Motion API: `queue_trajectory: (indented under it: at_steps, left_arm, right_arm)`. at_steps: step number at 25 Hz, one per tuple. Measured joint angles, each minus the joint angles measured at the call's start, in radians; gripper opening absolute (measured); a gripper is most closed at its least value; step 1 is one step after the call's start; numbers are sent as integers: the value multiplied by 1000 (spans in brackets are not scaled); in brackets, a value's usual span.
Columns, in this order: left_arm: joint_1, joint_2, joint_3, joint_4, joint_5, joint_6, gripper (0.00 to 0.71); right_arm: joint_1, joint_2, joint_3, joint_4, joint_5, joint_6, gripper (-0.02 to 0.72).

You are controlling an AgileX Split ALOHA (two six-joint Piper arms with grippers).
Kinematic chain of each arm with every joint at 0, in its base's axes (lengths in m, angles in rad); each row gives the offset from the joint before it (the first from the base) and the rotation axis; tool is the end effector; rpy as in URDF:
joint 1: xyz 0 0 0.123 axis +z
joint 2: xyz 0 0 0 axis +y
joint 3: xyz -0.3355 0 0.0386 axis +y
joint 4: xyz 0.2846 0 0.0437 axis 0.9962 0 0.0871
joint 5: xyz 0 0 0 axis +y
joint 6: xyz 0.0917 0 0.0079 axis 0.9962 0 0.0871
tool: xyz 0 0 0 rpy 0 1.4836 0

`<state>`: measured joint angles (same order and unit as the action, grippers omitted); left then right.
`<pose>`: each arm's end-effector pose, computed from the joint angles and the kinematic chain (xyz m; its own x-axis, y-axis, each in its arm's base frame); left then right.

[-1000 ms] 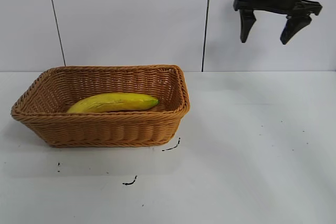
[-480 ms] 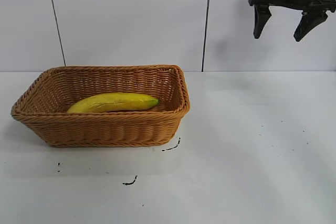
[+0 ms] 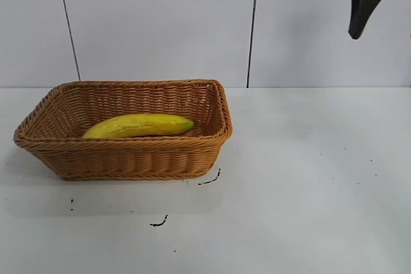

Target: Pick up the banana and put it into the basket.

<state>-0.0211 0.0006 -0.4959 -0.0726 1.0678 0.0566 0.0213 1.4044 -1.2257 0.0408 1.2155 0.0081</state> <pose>-0.0247 -0.0053 0.2927 -0.4636 0.0313 -0.8855 0.0873 0.9961 -0.0105 0.2941 0.0098 0.3639 -0.9656 0.0017 -0.2601 -0.0097 0.9990 0.0427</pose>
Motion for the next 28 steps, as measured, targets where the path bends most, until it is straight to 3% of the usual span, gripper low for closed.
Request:
queue_trajectory:
  at_steps: [9,15,22,28]
  left_arm:
    - [0,0,0,0,0,0,690]
    - [0,0,0,0,0,0,690]
    - [0,0,0,0,0,0,690]
    - [0,0,0,0,0,0,690]
  right_arm:
    - [0,-483,417,0,-1,-8,619]
    - [0,-819,620,0,-62,-31,619]
    - [0,-1116,700,0,-125,-33,619]
    - [0,-1182,730,4,-181,-33,619]
